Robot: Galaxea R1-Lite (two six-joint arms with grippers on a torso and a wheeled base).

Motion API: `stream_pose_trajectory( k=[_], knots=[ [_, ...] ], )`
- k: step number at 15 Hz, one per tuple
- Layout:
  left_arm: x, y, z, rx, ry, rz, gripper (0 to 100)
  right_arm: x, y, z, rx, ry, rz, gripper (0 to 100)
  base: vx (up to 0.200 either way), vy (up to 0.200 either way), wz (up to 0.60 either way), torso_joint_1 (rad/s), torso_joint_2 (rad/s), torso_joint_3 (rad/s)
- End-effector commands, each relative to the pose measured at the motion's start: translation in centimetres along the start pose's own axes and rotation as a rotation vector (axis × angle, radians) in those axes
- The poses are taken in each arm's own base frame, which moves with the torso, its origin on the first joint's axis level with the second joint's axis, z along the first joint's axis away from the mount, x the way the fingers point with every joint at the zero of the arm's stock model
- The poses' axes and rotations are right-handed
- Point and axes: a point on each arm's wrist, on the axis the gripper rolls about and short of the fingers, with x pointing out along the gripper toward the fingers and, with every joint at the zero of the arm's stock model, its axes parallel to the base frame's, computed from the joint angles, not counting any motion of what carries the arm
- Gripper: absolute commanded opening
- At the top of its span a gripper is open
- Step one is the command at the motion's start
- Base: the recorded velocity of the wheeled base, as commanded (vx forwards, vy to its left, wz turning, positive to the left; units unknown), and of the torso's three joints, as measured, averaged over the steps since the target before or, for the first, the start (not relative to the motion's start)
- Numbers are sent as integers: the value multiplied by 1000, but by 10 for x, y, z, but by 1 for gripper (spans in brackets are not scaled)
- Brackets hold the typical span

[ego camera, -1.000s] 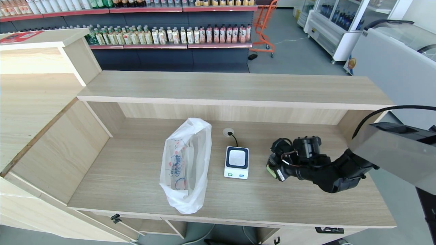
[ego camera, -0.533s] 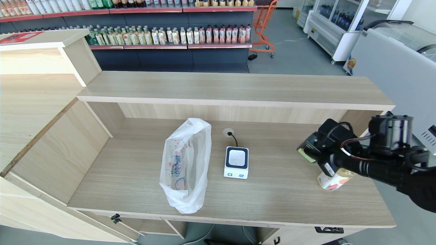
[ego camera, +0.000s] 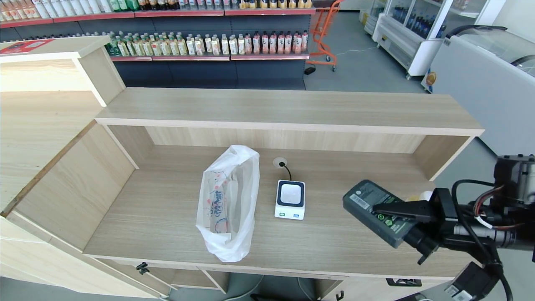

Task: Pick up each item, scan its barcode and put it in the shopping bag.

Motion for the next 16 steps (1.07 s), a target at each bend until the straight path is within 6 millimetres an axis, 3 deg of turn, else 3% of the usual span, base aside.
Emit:
stream_pose_trajectory(
  k=[1,5,7,10,16],
  knots=[
    [0,0,0,0,0,0,100,28,22,14,-69,-210,-71,0,0,0,0,0,0,0],
    [0,0,0,0,0,0,100,38,25,28,-186,-295,-95,0,0,0,0,0,0,0],
    [0,0,0,0,0,0,100,28,29,51,-203,-312,-92,0,0,0,0,0,0,0],
    [0,0,0,0,0,0,100,14,0,64,-334,-292,-153,0,0,0,0,0,0,0],
    [0,0,0,0,0,0,100,18,-2,59,-360,-318,-206,0,0,0,0,0,0,0]
  ],
)
